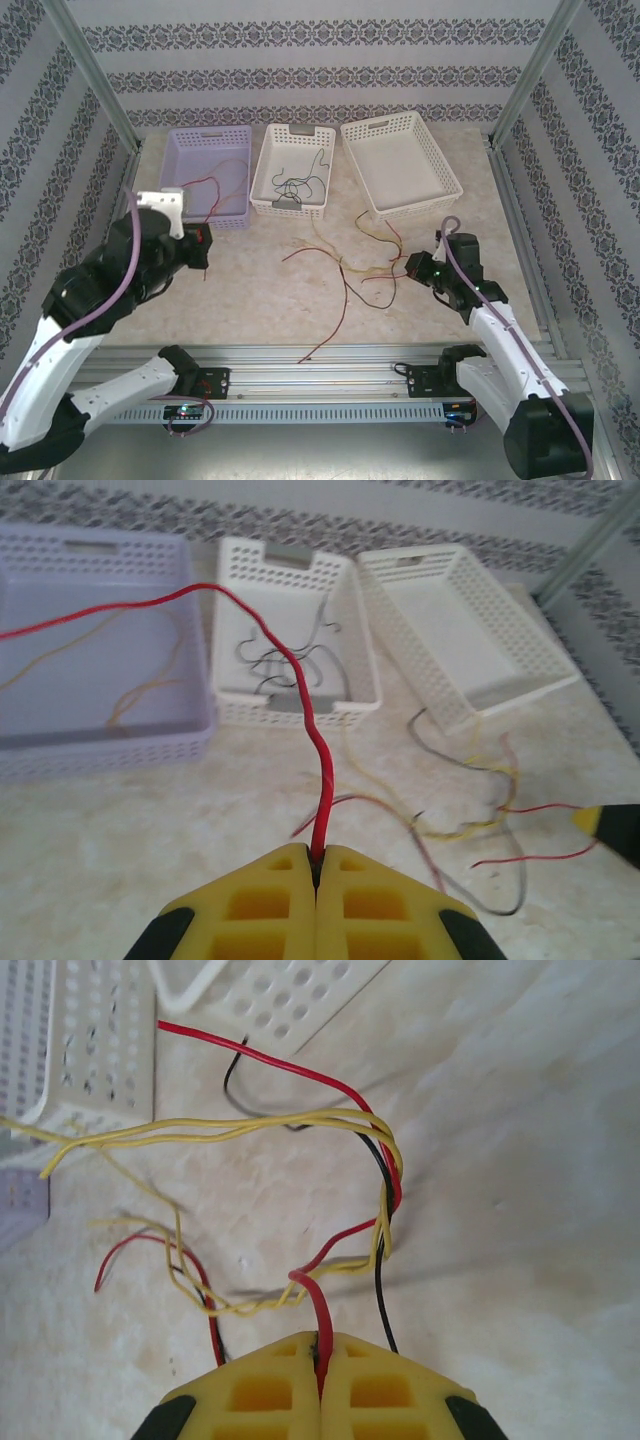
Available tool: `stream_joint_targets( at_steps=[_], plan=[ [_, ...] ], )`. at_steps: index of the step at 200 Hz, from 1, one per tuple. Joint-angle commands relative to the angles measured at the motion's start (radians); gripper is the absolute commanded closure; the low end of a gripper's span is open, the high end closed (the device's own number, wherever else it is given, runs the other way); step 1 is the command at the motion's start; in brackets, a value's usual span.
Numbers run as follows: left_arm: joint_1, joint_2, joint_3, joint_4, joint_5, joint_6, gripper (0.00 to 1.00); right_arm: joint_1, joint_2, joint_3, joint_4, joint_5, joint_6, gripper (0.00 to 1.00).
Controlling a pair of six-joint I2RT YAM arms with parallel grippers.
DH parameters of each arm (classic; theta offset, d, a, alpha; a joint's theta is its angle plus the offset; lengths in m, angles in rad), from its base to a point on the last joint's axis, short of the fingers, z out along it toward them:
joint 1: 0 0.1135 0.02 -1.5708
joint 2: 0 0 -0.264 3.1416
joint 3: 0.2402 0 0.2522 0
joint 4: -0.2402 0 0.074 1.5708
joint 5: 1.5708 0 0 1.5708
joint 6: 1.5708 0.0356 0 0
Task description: Untangle the cables
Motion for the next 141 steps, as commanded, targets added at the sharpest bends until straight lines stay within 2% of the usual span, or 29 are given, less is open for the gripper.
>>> stream_joint_targets(
  at_steps=[1,37,64,93,141],
  plan=[
    [0.008,0.112,0.104,0.144,0.111,0.068,1.00,0.045,-0.014,-0.039,0.049,0.039,0.010,1.00],
    [0.008,0.389,0.334,0.222,0.248,0.092,1.00,0.092,-0.062,-0.068,0.065,0.064,0.014,1.00],
    [0.008,0.609,0.514,0.284,0.350,0.093,1.00,0.103,-0.160,-0.091,0.061,0.057,0.015,1.00],
    [0.006,0.835,0.680,0.377,0.392,0.080,1.00,0.112,-0.288,-0.102,0.032,0.046,0.008,1.00],
    [-0.011,1.272,1.136,0.410,0.464,-0.021,1.00,0.121,-0.402,-0.079,-0.061,0.012,0.008,1.00]
  ],
)
